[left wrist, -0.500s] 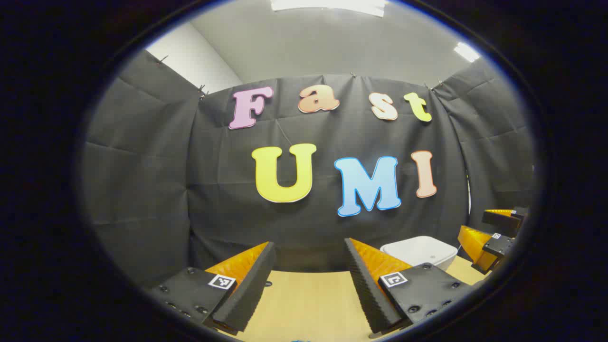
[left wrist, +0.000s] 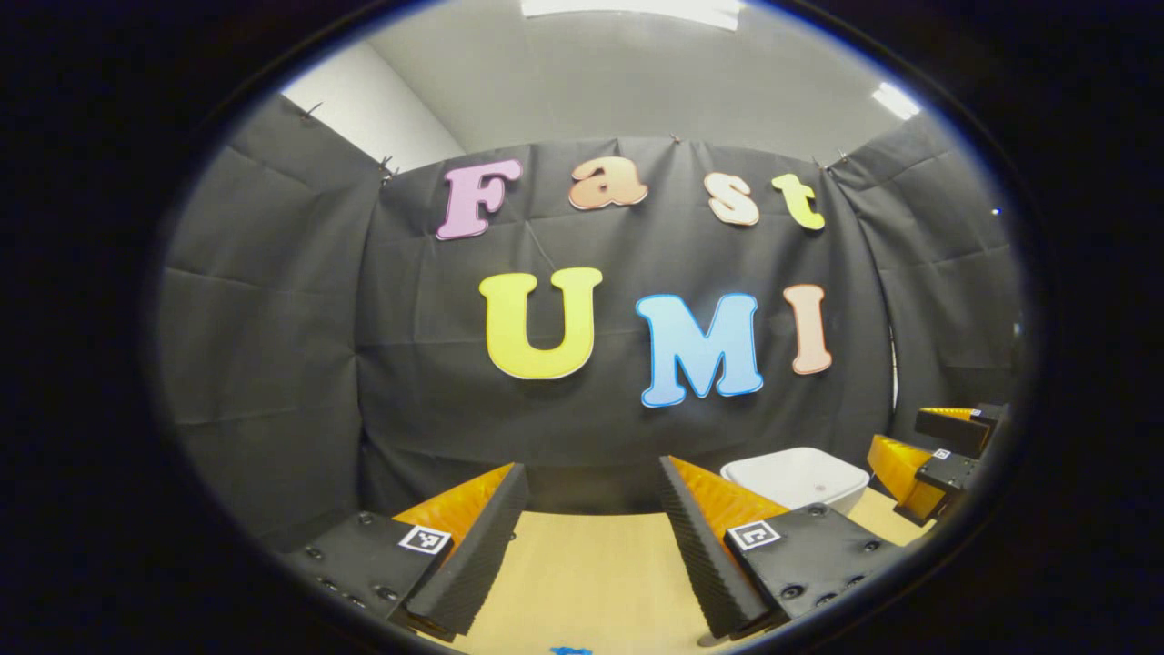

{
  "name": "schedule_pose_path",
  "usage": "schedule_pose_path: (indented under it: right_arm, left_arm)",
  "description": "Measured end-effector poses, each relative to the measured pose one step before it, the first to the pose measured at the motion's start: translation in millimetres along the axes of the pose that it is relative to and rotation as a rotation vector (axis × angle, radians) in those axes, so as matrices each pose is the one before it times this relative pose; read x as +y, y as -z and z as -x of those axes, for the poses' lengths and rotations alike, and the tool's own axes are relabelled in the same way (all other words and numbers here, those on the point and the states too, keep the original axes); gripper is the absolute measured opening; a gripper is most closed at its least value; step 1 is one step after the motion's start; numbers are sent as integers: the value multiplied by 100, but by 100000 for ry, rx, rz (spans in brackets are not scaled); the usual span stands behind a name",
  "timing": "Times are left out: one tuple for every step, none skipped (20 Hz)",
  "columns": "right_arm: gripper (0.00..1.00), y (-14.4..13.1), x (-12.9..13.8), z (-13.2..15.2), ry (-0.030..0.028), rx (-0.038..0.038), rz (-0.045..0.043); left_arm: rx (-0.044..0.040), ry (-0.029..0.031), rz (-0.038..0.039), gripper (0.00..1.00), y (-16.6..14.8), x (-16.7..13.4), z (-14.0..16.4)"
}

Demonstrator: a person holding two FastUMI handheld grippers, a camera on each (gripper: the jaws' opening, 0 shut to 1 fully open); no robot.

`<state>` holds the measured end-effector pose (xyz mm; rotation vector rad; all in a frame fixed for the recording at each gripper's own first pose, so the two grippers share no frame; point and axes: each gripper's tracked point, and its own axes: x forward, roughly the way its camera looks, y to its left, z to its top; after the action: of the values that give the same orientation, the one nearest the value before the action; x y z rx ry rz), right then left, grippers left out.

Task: Press the lid of the desktop garbage bin to open it, pick up the crumpled paper on the desktop and throw it into the bin, then pick up the pop can on the desktop and drop it into the bin, and finally close the garbage bin lid.

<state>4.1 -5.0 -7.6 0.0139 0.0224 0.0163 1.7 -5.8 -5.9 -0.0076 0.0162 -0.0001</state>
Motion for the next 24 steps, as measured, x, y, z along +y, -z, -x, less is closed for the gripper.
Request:
schedule_pose_path:
  right_arm:
    - [99,97,-31,-13,-399,110,27]
    - [99,63,18,-268,-423,312,-119]
    - [99,4,0,-108,-265,161,-257]
    - [99,26,-48,-120,-175,38,-279]
    - [99,2,-114,-164,-63,-172,-270]
    - [99,-43,-122,-235,-66,-127,-325]
    - [99,-56,-7,-201,-206,-208,-366]
    - [99,-24,-11,-158,7,-127,-279]
    - [99,50,-73,-176,-45,19,-299]
    - [99,85,-36,-167,-90,25,-349]
    - [99,28,-97,-102,3,37,-180]
    - [99,15,-64,-203,78,71,29]
    - [99,116,-113,-38,234,90,60]
    - [99,-119,-143,-163,231,39,-92]
    - [99,57,-79,-171,65,-99,-219]
    - [98,47,-88,-187,207,110,-116]
    - [98,129,-207,-321,360,249,-184]
    - [90,193,86,-287,-434,921,-553]
    - [74,319,333,-325,-1444,1651,-740]
    - [75,373,337,-187,-1217,1810,-966]
    - [43,556,443,-626,-611,1628,-840]
    - [37,522,32,7,-1988,1929,-378]
    - [35,302,687,-482,-2428,1466,520]
    - [34,808,-403,-525,4601,1224,1636]
  left_arm:
    - [191,-393,40,95,149,45,-86]
    - [80,-332,143,100,85,35,-95]
    - [-34,-324,202,100,-114,-34,-240]
    - [43,-246,90,100,48,-41,-197]
    - [85,-308,-189,100,94,-2,-125]
    - [50,-478,-401,100,9,70,-35]
    - [17,-544,-10,100,68,113,-181]
    - [181,-158,569,100,108,42,-91]
    - [240,-202,603,100,2,-80,-87]
    - [243,-285,373,100,171,53,-77]
    - [173,-368,124,89,103,127,65]
    - [181,-309,-99,95,-54,35,-57]
    - [148,-436,-152,95,88,40,-111]
    - [44,-236,-50,100,52,87,43]
    - [-44,-271,-35,100,-106,-11,-36]
    - [-78,-322,-79,100,-2,171,128]
    - [-18,-359,-93,100,90,115,73]
    - [28,-314,-122,100,-4,101,178]
    - [78,-420,-153,100,141,143,128]
    - [51,-357,-29,100,-41,112,68]
    - [44,-290,163,100,12,163,-50]
    - [37,-175,268,100,54,131,58]
    - [302,-173,215,100,233,93,13]
    - [466,-202,154,100,224,114,70]
